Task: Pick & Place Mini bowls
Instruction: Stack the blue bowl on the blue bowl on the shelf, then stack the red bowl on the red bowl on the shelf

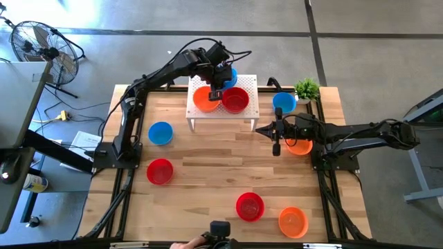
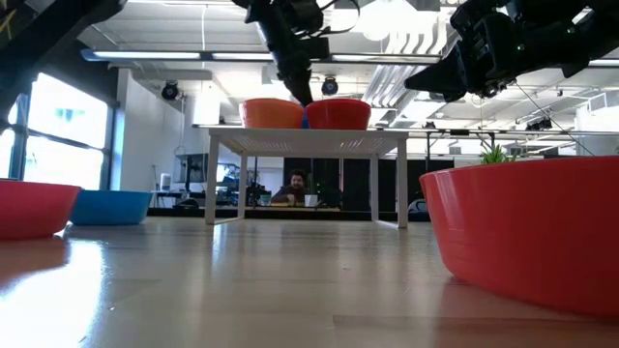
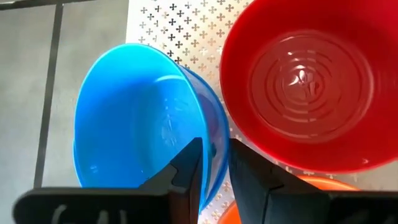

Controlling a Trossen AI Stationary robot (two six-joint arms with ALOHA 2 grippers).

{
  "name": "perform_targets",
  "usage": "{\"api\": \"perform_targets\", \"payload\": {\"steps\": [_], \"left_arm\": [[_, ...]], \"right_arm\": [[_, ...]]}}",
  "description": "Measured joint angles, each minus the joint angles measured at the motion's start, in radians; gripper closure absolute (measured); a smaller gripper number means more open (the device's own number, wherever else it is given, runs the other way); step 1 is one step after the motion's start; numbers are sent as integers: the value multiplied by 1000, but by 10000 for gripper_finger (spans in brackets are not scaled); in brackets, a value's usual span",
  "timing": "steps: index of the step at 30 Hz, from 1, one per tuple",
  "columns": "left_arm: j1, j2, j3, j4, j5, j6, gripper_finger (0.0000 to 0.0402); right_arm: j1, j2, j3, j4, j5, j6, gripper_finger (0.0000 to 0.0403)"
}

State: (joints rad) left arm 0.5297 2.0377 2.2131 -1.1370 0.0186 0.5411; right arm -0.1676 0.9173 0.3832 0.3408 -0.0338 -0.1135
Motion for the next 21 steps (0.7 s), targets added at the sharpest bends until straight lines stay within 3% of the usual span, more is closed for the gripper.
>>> {"api": "perform_targets", "payload": {"steps": [7,12,21], "left_arm": [[-1,0,0,-56,46,23,352],[-13,0,0,-24,8,7,369],[-14,-11,0,-56,5,37,311]], "right_arm": [[0,0,0,0,0,0,403],[0,0,0,0,0,0,403],[0,0,0,-1,0,-3,402]]}}
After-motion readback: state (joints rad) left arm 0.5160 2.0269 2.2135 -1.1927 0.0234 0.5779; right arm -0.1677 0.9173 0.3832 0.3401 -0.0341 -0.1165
